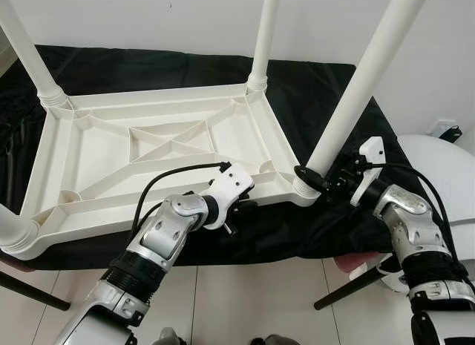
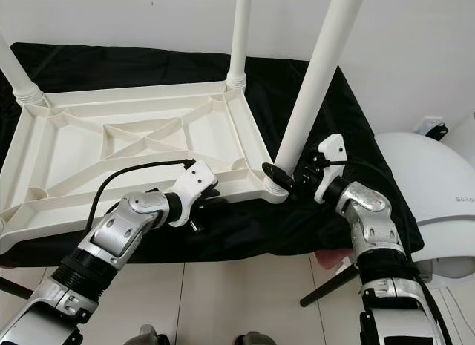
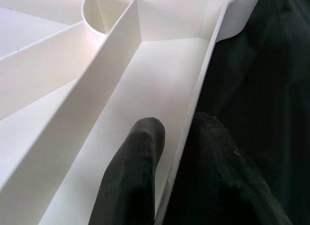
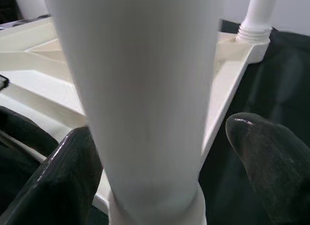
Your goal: Building children table
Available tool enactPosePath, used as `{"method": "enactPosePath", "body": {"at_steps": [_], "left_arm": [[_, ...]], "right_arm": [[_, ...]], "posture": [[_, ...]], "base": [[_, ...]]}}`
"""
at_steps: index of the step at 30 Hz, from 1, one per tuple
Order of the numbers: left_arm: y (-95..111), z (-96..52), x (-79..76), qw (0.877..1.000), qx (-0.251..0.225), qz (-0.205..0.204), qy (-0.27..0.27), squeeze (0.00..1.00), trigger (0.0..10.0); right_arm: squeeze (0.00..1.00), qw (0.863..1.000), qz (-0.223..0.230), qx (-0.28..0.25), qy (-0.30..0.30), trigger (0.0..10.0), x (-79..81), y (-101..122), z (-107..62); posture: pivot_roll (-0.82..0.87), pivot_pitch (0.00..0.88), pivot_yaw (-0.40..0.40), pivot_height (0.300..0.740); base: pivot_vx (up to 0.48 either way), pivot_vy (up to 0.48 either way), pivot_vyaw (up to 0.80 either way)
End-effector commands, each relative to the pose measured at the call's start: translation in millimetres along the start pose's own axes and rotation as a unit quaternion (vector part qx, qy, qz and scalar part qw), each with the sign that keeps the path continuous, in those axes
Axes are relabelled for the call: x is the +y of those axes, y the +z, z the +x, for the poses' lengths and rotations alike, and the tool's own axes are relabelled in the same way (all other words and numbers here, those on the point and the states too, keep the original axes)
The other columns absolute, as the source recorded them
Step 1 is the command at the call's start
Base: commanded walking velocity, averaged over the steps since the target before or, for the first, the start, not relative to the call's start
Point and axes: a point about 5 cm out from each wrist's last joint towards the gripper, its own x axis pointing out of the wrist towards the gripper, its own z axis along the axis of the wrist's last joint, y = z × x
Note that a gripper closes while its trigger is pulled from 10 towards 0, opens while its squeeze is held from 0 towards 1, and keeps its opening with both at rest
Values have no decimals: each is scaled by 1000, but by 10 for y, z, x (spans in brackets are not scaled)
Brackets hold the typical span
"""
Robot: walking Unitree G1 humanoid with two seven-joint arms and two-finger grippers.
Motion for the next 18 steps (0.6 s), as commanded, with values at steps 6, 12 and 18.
{"method": "enactPosePath", "body": {"at_steps": [6, 12, 18], "left_arm": [[-144, 14, -60, 999, 38, -4, -24, 0, 10000], [-134, 24, -64, 999, 36, -4, -25, 0, 10000], [-125, 27, -65, 999, 35, -4, -25, 0, 10000]], "right_arm": [[0, 1000, -1, 2, 12, 1882, -31, -28, -14], [0, 1000, 2, -11, 28, 0, 15, -56, 0], [0, 999, 18, -29, 28, 0, 84, -59, 4]], "posture": [[-45, 52, -52, 740], [-48, 46, -54, 740], [-46, 49, -59, 740]], "base": [[0, 0, 0], [0, 0, 0], [0, 0, 0]]}}
